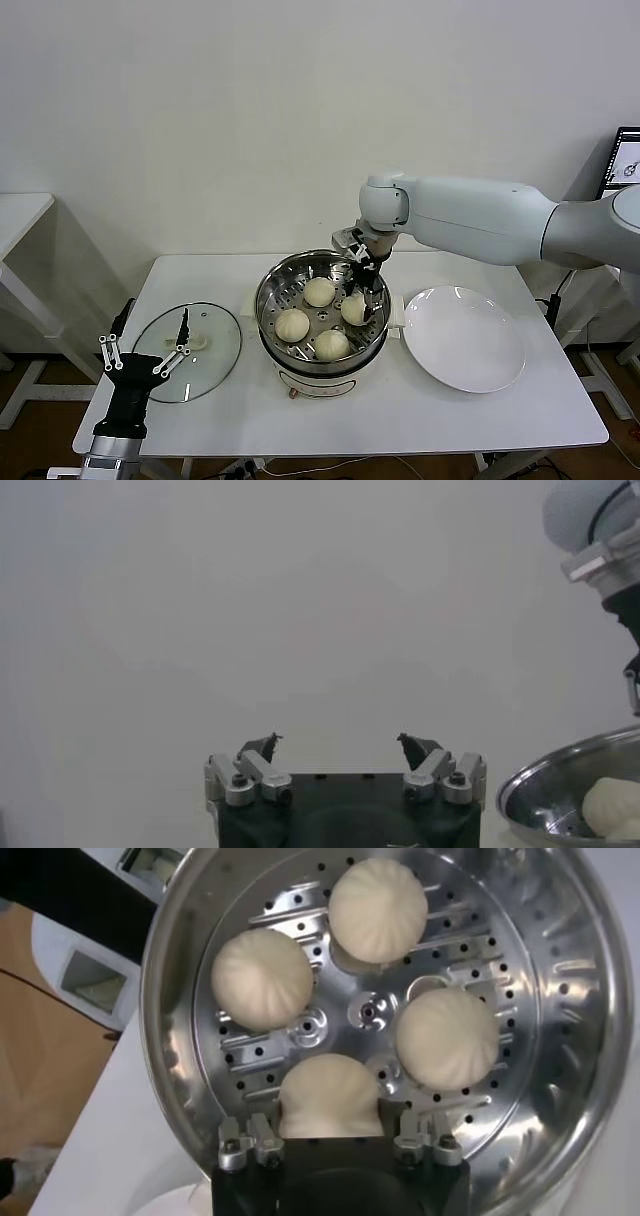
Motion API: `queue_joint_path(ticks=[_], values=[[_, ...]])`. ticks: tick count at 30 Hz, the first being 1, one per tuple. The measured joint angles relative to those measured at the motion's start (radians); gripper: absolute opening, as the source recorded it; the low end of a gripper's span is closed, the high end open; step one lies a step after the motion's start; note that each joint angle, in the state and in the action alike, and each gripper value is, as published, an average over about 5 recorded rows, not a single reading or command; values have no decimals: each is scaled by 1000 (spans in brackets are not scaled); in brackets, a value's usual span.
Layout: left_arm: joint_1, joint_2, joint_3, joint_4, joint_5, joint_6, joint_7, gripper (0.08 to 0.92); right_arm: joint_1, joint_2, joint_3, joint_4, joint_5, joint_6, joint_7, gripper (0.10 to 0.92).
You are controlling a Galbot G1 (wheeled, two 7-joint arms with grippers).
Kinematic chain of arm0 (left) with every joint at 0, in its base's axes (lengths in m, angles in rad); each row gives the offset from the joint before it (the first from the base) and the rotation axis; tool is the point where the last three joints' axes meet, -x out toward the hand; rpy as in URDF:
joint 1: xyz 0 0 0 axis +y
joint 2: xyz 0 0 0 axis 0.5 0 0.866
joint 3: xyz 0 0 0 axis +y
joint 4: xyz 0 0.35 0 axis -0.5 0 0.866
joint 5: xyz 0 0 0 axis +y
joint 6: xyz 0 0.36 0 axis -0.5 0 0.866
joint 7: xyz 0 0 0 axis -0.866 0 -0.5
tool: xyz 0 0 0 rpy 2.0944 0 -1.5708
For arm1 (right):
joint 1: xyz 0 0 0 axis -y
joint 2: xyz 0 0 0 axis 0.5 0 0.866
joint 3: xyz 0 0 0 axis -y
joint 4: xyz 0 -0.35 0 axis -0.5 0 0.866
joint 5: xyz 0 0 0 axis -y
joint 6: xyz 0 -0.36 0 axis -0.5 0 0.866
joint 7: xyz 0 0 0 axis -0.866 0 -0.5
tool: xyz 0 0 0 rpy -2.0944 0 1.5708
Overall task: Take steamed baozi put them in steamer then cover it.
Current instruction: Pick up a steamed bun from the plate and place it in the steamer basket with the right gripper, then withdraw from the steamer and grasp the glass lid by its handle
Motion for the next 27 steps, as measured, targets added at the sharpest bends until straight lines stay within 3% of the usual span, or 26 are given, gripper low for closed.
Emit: queue_joint_path(ticks=[8, 19, 23, 27], values=[[-1, 0, -3, 0, 0, 0, -3, 823, -5, -2, 10, 8, -16, -1, 15, 793], [-10, -1, 0, 0, 9, 11, -13, 823, 2, -96, 119, 77, -15, 25, 24, 822], [-17, 0, -2, 5, 27, 19, -25, 823, -18, -177, 197, 121, 26, 58, 102, 823], [-29, 3, -2, 10, 63, 33, -46, 823, -69, -269, 271, 169, 83, 113, 270, 823]])
